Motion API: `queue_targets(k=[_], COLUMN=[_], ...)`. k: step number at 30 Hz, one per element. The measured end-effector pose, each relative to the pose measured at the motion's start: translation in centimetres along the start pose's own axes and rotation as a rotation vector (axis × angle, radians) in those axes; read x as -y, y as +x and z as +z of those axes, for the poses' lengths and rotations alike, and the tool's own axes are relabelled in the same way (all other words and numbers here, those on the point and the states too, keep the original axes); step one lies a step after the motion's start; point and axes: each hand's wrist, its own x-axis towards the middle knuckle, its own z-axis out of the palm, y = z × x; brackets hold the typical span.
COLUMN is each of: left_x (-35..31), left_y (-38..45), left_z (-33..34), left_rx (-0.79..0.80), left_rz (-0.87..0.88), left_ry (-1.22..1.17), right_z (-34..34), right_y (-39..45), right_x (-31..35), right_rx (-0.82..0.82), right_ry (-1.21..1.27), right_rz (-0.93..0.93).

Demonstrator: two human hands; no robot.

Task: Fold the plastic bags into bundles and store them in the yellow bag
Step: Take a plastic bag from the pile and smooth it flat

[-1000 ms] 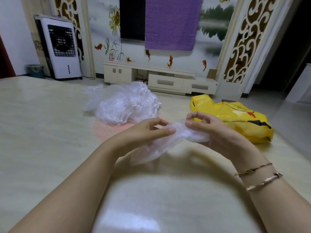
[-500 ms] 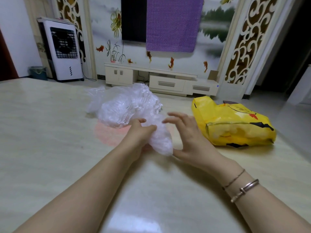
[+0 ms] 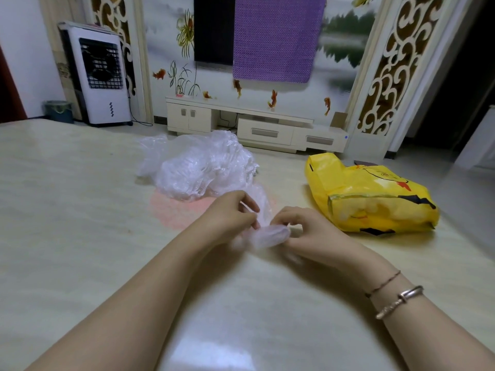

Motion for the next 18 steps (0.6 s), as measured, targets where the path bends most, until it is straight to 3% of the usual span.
queue_targets(k=[4, 9, 13, 16, 18], left_x=[0.4, 0.4, 1.0, 1.2, 1.1], left_y=[0.4, 0.7, 1.2, 1.5, 1.5], left_z=[0.3, 0.5, 0.6, 0.4, 0.4], left_rx=[0.011, 0.009, 0.009, -0.013, -0.022], left_rz=[-0.059, -0.104, -0.151, -0.186, -0.197], left_ry=[0.015, 0.007, 0.015, 0.004, -0.001], right_z=[0.0, 0.7, 1.7, 1.3, 0.5], right_y=[0.3, 2.2, 3.3, 3.2, 2.6], right_x=[0.3, -0.2, -1.2, -0.9, 0.0], right_rx=[-0.036, -0.258, -0.358, -0.398, -0.404], right_ry=[0.047, 0.281, 0.211, 0.301, 0.412], right_rz=[0.046, 0.236, 0.361, 0.338, 0.23])
